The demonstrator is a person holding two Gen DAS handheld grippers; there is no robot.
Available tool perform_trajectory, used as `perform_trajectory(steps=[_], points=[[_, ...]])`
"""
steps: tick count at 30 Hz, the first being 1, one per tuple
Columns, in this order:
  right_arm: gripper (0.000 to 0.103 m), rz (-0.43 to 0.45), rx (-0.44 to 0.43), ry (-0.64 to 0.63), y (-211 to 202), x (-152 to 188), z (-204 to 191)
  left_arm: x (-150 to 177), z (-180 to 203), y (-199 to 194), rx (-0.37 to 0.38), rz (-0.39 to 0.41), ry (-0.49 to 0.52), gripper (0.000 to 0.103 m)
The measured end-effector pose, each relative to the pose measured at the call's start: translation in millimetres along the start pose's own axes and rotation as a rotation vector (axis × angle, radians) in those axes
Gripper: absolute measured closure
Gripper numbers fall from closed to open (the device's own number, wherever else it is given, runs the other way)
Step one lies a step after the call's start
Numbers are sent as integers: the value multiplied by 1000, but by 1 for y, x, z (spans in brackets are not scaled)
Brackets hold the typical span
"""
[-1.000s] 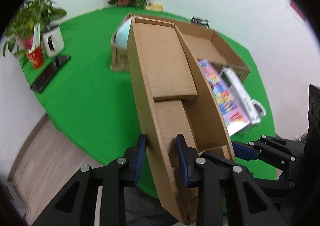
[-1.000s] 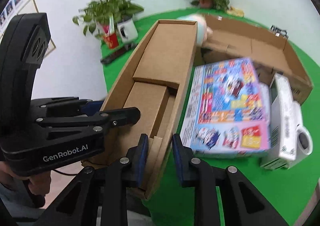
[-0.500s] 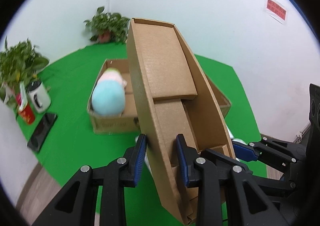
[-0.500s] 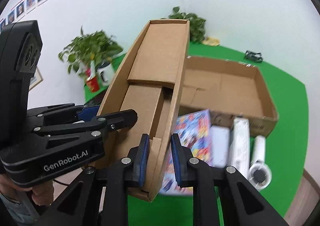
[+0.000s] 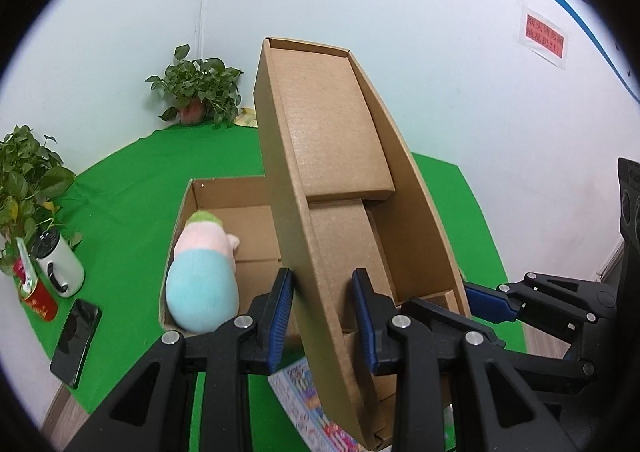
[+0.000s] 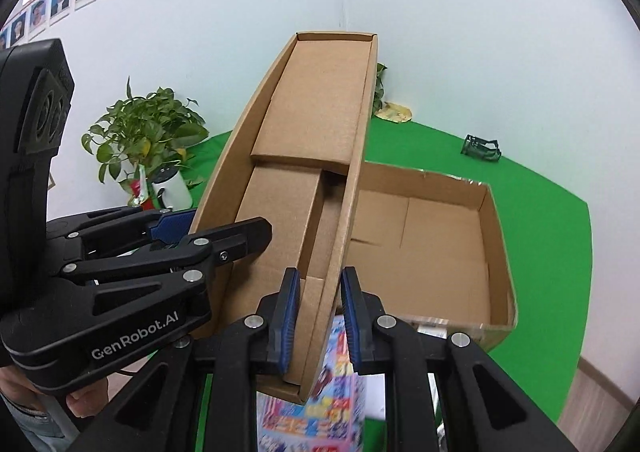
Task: Organize objects
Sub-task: 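Lift the cardboard insert tray and carry it over the large box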
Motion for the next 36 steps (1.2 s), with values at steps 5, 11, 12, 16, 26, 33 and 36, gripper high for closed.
perform_trajectory(steps=[5,11,12,16,26,33,36], points=[[84,-21,24,-41,15,-35,6,-20,-2,15,12,11,-3,74],[83,-68,49,-78,34,-67,15,-40,-1,32,34,6,1,74],[83,-75,56,-79,38,-72,17,-42,-2,35,38,1,-2,74],[83,-101,75,-75,52,-78,26,-42,0,50,52,-29,1,74],[83,-175,65,-5,97,-51,34,-28,-11,87,48,-131,1,74],[83,-223,30,33,136,-30,32,-25,-29,111,24,-174,-5,74],[83,-238,19,40,153,-29,30,-23,-37,121,22,-191,-11,74]])
Point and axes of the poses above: each gripper's, at about its wrist camera, not at the fingertips, and y roughly the way its jaws point, z to its right, x to its underside, the point moved 4 cm from there along y, roughly the way its jaws point, and after that the axes turned 5 degrees about x, right-handed, at the moved point
